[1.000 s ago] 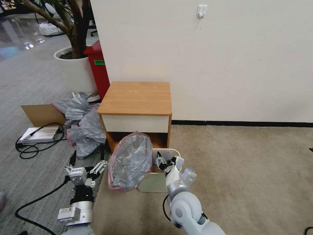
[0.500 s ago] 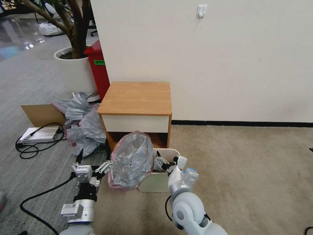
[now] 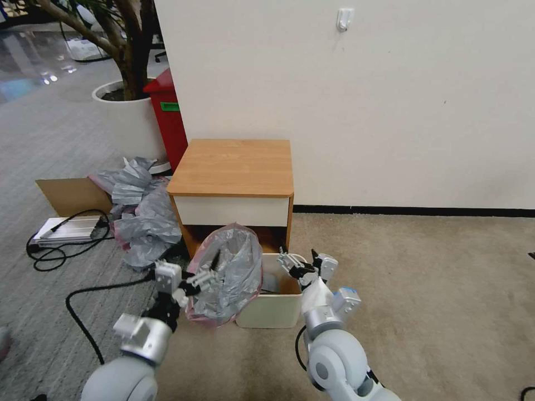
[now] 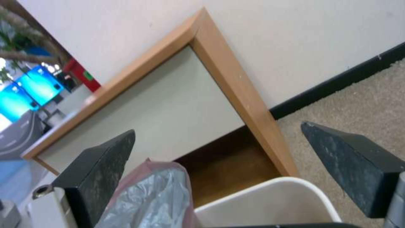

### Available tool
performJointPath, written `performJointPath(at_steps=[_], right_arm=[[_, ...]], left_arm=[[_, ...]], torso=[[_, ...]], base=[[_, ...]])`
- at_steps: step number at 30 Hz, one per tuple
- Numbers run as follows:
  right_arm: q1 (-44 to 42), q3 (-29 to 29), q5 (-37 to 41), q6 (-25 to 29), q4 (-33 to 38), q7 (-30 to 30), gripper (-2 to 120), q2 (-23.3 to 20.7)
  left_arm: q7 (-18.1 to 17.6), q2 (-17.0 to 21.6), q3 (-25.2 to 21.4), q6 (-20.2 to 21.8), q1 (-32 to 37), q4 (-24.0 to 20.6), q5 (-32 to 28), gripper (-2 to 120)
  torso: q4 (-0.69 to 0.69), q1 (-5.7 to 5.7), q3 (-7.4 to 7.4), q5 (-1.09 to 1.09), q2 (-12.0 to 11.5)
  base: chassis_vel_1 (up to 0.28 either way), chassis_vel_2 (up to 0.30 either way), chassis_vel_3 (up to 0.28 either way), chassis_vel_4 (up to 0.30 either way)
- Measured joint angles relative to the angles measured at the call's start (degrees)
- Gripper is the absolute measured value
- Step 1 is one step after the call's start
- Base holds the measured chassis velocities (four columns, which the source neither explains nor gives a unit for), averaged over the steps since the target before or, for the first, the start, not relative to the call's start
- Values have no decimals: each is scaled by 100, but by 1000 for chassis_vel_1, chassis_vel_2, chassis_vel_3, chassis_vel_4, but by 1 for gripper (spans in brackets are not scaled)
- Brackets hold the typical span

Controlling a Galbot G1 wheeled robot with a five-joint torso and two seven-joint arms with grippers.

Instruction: Pick up the garbage bag from the table and place it over the trash can.

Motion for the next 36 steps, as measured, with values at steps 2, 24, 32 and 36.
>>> performJointPath(at_steps=[2,24,32,36], right_arm=[[-119,51,-30,42,64,-42,100,6],[-626,412,-207,226,91,-167,100,86],[-690,456,-253,268,133,-202,100,122],[-726,461,-274,287,177,-214,100,147]], left_arm=[[20,13,60,588,-263,166,-383,100],[529,88,335,2898,-1460,678,533,100],[896,96,597,3038,-1664,842,739,100],[991,87,726,3037,-1716,925,810,100]], torso=[[0,0,0,1,0],[1,0,0,1,0],[0,0,0,1,0],[0,0,0,0,0]], base=[[0,0,0,0],[0,0,0,0],[0,0,0,0],[0,0,0,0]])
